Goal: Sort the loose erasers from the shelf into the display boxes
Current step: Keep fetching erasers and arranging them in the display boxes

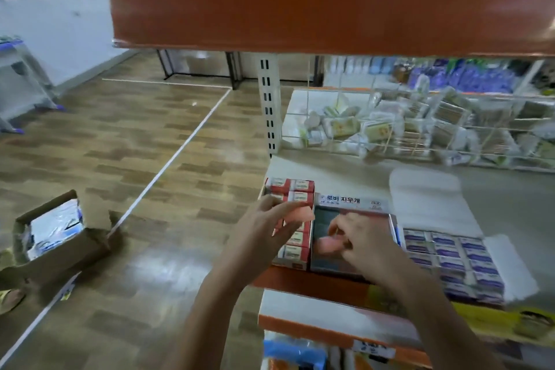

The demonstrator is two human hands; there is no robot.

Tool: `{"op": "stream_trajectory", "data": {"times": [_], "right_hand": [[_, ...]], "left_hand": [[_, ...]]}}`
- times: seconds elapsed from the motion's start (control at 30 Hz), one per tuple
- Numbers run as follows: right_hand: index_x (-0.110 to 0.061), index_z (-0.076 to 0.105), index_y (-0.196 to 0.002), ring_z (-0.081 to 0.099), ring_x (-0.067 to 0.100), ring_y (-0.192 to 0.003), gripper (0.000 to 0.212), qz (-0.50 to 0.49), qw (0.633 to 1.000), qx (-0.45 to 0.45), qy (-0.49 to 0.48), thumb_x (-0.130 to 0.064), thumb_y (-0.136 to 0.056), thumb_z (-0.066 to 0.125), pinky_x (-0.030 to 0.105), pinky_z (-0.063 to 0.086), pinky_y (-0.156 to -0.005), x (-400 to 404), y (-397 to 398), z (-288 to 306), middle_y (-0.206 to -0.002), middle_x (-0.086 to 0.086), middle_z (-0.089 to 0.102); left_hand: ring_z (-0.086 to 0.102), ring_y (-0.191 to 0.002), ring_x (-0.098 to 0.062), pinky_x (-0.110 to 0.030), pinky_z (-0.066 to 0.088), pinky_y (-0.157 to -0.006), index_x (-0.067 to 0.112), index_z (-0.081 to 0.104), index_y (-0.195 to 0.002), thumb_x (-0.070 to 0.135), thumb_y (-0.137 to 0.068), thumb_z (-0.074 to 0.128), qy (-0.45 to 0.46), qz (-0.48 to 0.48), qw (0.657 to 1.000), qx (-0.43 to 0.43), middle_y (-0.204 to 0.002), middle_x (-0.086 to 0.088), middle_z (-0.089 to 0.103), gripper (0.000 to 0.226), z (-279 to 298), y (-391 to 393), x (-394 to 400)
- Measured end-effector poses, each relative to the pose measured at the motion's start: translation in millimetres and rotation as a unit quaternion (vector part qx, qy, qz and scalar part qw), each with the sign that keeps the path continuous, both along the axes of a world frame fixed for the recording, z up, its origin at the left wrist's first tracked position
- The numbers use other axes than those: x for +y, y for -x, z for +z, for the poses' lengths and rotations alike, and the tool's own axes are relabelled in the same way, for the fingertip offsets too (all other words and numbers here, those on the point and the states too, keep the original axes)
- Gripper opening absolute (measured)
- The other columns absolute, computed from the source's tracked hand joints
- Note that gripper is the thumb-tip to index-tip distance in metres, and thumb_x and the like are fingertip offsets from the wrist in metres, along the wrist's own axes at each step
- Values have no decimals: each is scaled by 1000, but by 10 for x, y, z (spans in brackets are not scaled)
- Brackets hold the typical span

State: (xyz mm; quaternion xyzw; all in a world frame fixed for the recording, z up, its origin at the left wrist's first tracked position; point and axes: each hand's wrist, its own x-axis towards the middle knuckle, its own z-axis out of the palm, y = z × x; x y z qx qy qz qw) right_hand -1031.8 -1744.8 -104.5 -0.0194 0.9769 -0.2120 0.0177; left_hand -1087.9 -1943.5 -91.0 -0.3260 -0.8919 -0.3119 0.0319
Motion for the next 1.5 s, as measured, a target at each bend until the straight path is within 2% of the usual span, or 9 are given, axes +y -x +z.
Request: {"op": "stream_trajectory", "data": {"times": [0.17, 0.27, 0.4, 0.53, 0.63, 0.77, 0.97, 1.23, 1.5], "right_hand": [[-33, 53, -99, 40, -4, -89, 18, -69, 997, 14, 7, -26, -86, 63, 7, 32, -68, -191, -108, -107, -97, -19, 37], [-31, 57, -102, 41, -2, -92, 17, -114, 993, 24, 7, -29, -86, 62, 10, 29, -75, -255, -121, -114, -99, -17, 37], [-26, 57, -107, 45, 3, -96, 24, -135, 990, 26, 9, -24, -85, 63, 14, 30, -78, -238, -169, -15, -99, -16, 37], [-26, 60, -108, 41, 1, -93, 26, -211, 973, 89, -8, -20, -83, 66, 13, 27, -74, -21, -374, 142, -97, -15, 43], [-21, 59, -111, 46, 9, -94, 29, -280, 953, 120, 2, -21, -84, 67, 15, 28, -73, 121, -529, 181, -97, -10, 44], [-17, 52, -122, 49, 13, -105, 39, -329, 939, 98, 14, -28, -86, 64, 20, 34, -80, 211, -584, 105, -113, -2, 49], [-19, 49, -126, 50, 14, -107, 39, -321, 943, 71, 42, -29, -90, 58, 21, 36, -81, 278, -568, -18, -118, -3, 54], [-18, 49, -124, 54, 11, -92, 36, -318, 944, 72, 54, -25, -90, 57, 21, 40, -76, 316, -540, -71, -112, -2, 57], [-25, 46, -131, 49, 3, -96, 43, -304, 946, 63, 90, -39, -91, 54, 20, 38, -81, 338, -631, -24, -121, -8, 52]], "left_hand": [[52, -97, -5, -26, 50, -81, 29, 53, -132, 36, -92, 53, -11, -61, 998, 17, -119, 7, 54, 40, -23, 116, -36], [54, -98, -9, -30, 51, -81, 24, 59, -126, 33, -89, 60, -23, -85, 996, 35, -114, 6, 59, 38, -60, 140, -8], [51, -109, -10, -23, 42, -88, 28, 61, -121, 52, -85, 49, -3, -105, 994, 34, -118, 10, 61, 45, -54, 130, 101], [55, -96, -10, -22, 39, -78, 29, 61, -111, 42, -83, 61, -14, -121, 992, 42, -105, 11, 66, 31, -16, 93, 285], [54, -100, -16, -31, 40, -82, 27, 57, -113, 42, -83, 59, 18, -134, 990, 43, -104, 6, 67, 33, 14, 49, 504], [44, -114, -17, -32, 32, -94, 29, 57, -118, 48, -85, 56, 114, -174, 975, 73, -121, 6, 59, 38, -38, 12, 764], [37, -122, -17, -37, 27, -103, 37, 53, -125, 52, -89, 50, 195, -185, 961, 64, -128, 9, 51, 39, -193, 13, 800], [38, -115, -16, -36, 28, -97, 29, 55, -113, 51, -89, 49, 188, -126, 971, 80, -121, 8, 52, 33, -205, -27, 707], [42, -117, -17, -36, 29, -102, 29, 50, -122, 51, -91, 45, 212, -137, 966, 60, -125, 5, 53, 38, -157, -39, 729]]}}
